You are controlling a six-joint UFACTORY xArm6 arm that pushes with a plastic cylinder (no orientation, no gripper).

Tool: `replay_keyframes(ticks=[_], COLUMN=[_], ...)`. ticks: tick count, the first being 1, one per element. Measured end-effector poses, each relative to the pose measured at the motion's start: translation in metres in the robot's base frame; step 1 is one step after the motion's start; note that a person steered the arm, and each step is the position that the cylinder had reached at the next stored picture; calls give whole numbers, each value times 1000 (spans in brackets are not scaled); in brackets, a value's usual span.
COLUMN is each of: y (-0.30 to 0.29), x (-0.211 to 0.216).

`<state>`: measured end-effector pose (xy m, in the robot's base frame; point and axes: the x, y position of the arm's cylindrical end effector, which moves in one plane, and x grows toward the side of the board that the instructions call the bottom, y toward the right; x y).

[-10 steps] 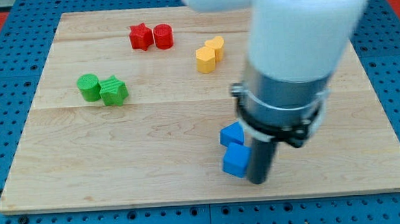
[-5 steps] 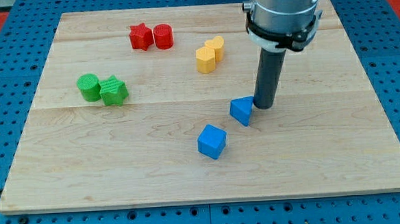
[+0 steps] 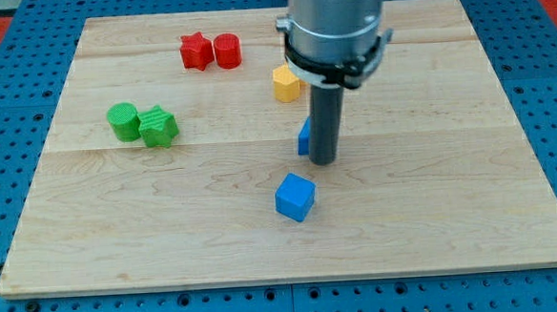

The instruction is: Move the blue triangle into the yellow blocks

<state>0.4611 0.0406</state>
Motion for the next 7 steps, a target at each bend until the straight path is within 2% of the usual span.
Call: replay_keyframes(ticks=[2, 4, 5, 7], y=[-15, -32, -10, -6], x=[-16, -49, -57, -76])
